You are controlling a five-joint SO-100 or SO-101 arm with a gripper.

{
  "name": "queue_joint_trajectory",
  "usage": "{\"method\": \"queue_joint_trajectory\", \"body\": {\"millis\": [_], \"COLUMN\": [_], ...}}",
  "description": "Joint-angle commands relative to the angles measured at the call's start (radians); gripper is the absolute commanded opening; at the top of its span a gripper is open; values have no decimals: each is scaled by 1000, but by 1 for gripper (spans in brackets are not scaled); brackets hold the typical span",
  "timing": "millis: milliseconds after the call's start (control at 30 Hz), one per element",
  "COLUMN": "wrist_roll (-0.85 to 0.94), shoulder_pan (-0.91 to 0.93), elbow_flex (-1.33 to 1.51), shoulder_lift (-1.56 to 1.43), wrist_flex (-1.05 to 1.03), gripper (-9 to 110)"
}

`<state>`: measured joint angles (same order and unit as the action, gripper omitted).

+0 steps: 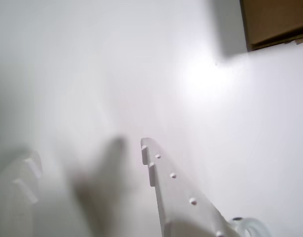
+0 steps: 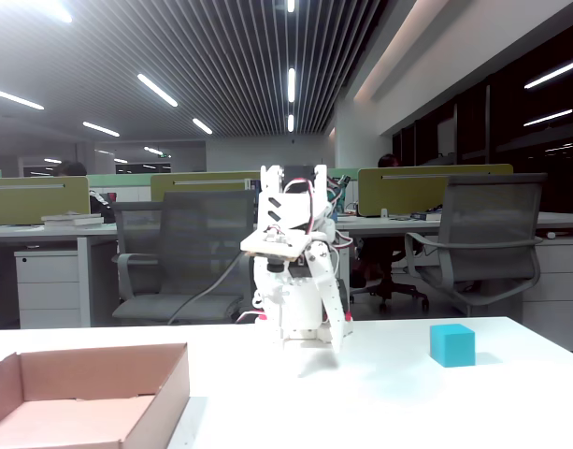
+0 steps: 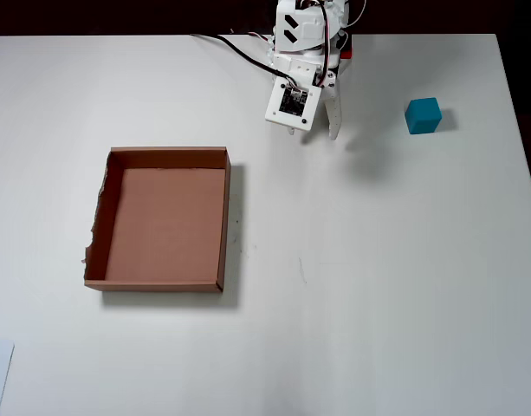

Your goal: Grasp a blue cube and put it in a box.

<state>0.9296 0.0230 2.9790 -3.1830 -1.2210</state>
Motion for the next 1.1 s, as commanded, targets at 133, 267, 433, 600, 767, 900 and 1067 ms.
{"method": "queue_joint_trajectory", "body": {"millis": [133,267,433,600,767,900,1067], "wrist_roll": [-11,-9,-2,0,0,-2,-17], "shoulder_pan": [-9,-55,-117,-183,-239,-298,-387], "elbow_flex": [-8,-25,-249,-620,-925,-1020,-1048], "shoulder_lift": [0,0,181,472,684,764,830], "wrist_flex": [-3,-6,-43,-218,-402,-448,-457], "gripper": [25,26,26,27,28,28,28]}}
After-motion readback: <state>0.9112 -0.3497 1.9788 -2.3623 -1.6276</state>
